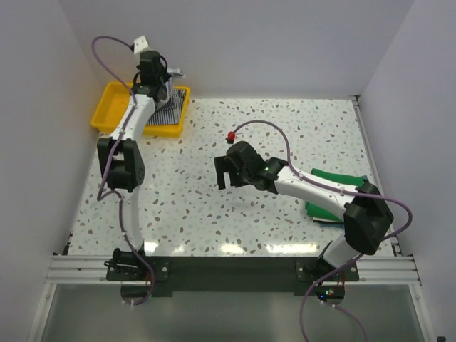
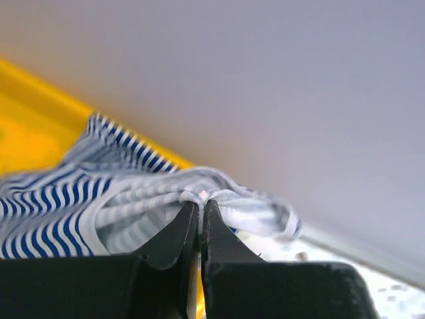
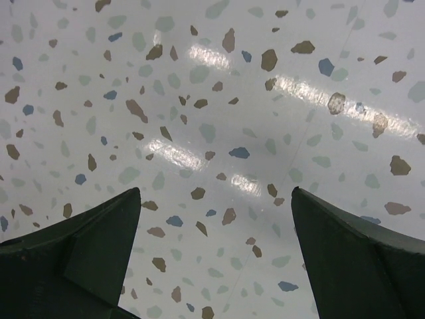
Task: Fold and stack the tank tops
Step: Grab the tank top from the pile, then move the tank top to the center of the board
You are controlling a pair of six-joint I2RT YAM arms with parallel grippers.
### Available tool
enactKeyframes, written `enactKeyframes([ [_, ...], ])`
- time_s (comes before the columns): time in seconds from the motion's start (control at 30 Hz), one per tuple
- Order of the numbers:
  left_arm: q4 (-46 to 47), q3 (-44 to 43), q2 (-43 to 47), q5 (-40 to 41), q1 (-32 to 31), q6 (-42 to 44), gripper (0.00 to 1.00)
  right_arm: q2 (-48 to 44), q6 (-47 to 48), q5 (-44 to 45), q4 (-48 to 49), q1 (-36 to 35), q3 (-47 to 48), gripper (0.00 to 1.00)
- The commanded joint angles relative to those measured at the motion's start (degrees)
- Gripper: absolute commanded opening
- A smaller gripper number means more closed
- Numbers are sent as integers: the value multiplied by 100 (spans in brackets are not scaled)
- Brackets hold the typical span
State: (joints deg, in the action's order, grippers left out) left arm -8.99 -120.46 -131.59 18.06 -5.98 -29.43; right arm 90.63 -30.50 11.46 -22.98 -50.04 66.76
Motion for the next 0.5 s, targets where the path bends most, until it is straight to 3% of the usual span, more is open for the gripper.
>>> enactKeyframes([
  [0.0, 750, -610, 1405, -347, -87, 279, 0, -115, 141, 399, -13, 108, 504, 99],
  [0.13, 802, -391, 2338, -409, -570, 613, 0, -535, 62, 777, -31, 310, 592, 99],
  [0.27, 671, -285, 3120, -295, -1543, 1105, 0, -1064, 44, 1103, 83, 451, 540, 99],
  [0.47, 425, -329, 3991, -418, -2687, 1150, 0, -1924, -17, 1832, -75, 522, 321, 99],
])
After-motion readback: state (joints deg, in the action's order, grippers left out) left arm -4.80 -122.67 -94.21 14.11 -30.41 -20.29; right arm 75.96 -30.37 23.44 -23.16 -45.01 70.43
